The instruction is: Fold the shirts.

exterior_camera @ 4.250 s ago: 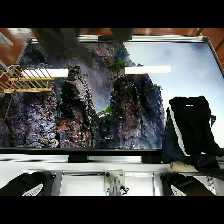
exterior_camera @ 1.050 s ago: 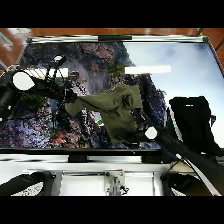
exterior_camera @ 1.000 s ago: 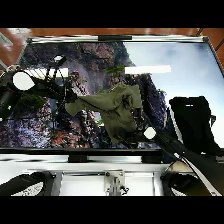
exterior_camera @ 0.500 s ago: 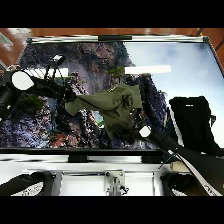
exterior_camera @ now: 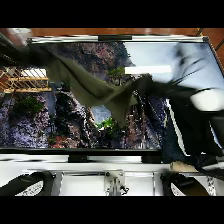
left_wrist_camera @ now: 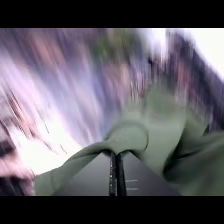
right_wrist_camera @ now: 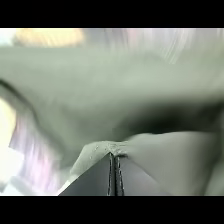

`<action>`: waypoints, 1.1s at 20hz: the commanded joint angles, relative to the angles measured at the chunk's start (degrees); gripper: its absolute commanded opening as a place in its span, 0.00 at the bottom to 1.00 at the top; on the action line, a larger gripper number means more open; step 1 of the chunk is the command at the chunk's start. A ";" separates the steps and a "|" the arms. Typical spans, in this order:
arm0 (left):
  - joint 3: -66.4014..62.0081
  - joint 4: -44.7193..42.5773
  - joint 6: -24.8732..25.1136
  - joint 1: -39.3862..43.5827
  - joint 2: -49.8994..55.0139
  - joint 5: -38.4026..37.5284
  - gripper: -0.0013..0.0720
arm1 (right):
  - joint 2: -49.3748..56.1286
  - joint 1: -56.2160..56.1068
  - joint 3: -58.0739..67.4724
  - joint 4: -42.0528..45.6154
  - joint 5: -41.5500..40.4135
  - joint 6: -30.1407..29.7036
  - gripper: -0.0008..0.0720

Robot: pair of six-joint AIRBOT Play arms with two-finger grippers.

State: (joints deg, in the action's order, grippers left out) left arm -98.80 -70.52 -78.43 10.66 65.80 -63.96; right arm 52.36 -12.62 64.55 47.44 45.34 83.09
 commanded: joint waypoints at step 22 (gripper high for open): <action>11.13 -12.72 -6.25 -4.57 -24.33 -9.38 0.06 | 0.39 14.75 24.17 22.40 36.00 12.00 0.11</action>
State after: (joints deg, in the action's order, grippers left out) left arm -98.78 -80.31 -84.71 6.13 40.47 -70.63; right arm 47.51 2.11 94.67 66.52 76.07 93.71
